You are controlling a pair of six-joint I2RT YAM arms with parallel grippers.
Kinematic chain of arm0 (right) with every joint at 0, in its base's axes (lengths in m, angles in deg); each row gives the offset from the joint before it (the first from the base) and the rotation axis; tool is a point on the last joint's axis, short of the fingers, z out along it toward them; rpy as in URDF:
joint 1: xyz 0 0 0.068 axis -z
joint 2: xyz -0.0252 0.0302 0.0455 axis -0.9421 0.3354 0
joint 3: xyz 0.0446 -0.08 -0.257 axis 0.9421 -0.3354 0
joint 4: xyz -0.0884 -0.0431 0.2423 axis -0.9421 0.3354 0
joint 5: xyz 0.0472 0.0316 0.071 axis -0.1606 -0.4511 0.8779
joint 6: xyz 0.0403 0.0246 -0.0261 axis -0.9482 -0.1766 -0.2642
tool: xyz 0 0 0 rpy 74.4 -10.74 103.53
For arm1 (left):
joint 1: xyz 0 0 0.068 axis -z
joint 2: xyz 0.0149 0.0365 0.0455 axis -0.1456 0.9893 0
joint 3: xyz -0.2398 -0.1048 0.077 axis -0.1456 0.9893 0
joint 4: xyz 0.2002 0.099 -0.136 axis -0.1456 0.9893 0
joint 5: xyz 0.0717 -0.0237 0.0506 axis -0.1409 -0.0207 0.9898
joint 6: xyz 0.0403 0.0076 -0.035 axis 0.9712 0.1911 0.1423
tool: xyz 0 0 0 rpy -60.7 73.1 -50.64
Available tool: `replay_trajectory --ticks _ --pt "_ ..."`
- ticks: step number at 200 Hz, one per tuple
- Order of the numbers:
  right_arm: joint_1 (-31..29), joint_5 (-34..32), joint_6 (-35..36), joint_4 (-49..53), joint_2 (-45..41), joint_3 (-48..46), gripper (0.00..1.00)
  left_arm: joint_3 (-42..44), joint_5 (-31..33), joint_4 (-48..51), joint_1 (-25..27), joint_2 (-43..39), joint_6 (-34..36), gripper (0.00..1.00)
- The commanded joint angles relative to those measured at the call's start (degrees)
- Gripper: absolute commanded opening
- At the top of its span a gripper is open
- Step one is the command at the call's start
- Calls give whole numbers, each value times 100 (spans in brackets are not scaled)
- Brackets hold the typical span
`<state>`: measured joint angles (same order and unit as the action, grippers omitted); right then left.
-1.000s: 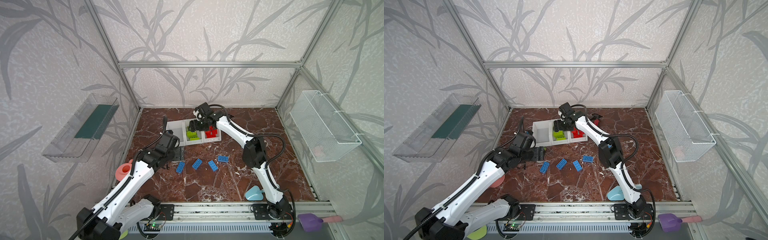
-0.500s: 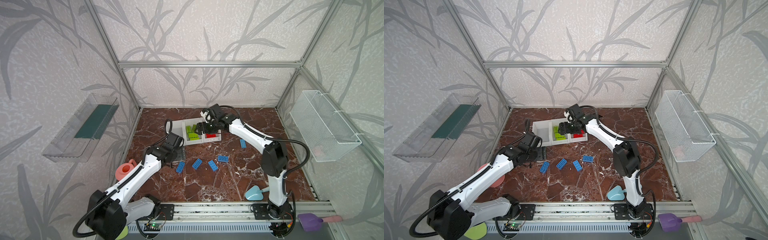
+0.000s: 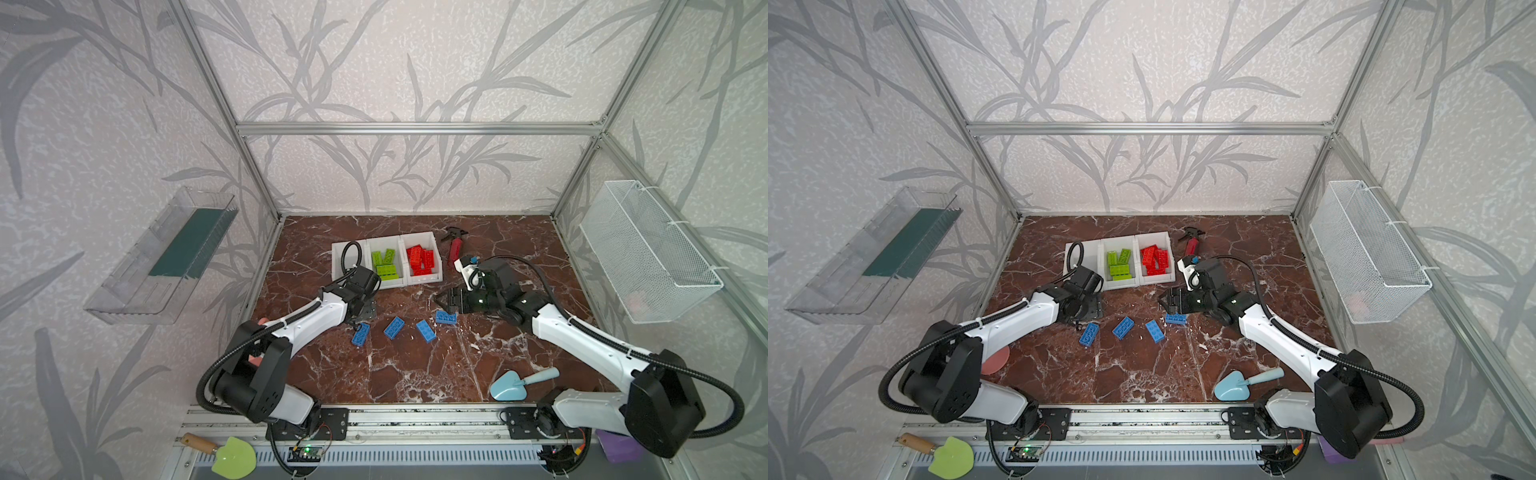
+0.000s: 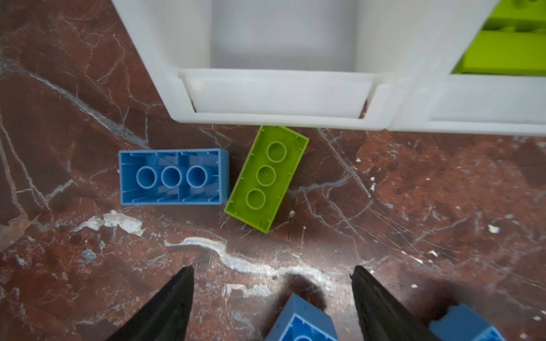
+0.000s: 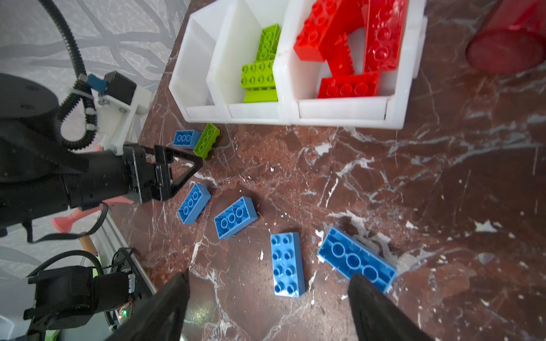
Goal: Sort the legos into containers by color
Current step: 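Grasp the lime-green brick by the bin with the left gripper while the right moves off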
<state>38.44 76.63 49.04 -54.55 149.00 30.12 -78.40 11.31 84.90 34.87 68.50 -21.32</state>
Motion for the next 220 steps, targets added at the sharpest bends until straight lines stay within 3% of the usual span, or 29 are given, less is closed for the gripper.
replay_trajectory --ticks 1,84,175,220 --pt "4 -121 -3 -567 -212 -289 86 -226 368 18 -21 225 -18 85" --pt "13 -87 30 -903 -98 -574 85 -727 499 17 -22 1158 44 82" --pt "6 -105 39 -977 -104 -673 85 -752 482 -300 -168 1466 215 81" --pt "13 -130 39 -1013 -60 -682 85 -640 117 -652 -154 1386 255 74"
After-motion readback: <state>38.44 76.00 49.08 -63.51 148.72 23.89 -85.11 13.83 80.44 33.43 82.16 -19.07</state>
